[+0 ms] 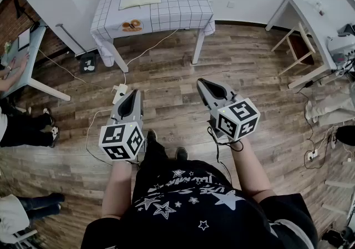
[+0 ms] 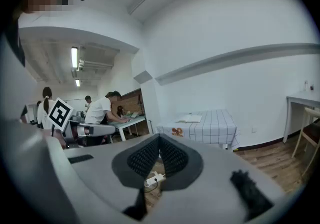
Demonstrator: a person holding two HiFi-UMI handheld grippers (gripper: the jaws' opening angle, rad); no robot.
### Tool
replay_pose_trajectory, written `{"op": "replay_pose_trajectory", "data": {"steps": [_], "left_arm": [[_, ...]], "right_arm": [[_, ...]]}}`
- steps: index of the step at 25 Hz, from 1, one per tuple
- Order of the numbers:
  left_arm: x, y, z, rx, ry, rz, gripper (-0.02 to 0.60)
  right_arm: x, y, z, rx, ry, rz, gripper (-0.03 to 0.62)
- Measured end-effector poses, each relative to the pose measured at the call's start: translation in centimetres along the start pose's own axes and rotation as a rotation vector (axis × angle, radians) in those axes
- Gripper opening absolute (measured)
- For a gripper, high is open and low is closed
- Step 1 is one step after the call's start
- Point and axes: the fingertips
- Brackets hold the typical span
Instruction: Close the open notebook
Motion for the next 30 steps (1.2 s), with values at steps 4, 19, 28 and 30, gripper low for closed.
{"op": "replay_pose_trajectory", "data": {"steps": [4, 19, 28, 30], "left_arm": [[0.5, 0.0, 0.4, 0.001, 0.000, 0.001, 0.009], [0.6, -0.3, -0.1, -0.001, 0.022, 0.007, 0.009], [0.0, -1.4, 0.5, -0.021, 0.039, 0.016, 0.009], [-0.1, -1.8, 0.7, -0.031, 0.039, 0.012, 0.009]], "right_arm": [[-0.5, -0.1, -0.2, -0.003, 0.020, 0.001, 0.015], [-0.1, 0.3, 1.4, 0.032, 0.010, 0.021, 0.016], [0.8, -0.9, 2.0, 0.055, 0.004, -0.030, 0.017], [0.9, -1.2, 1.8, 0.054, 0.006, -0.046, 0.017]]}}
Point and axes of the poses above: the fingertips, and each gripper's own axes: z backward along the fingers, x to its right, y out of its top, and after that the axes turned 8 degrees about y, right-handed
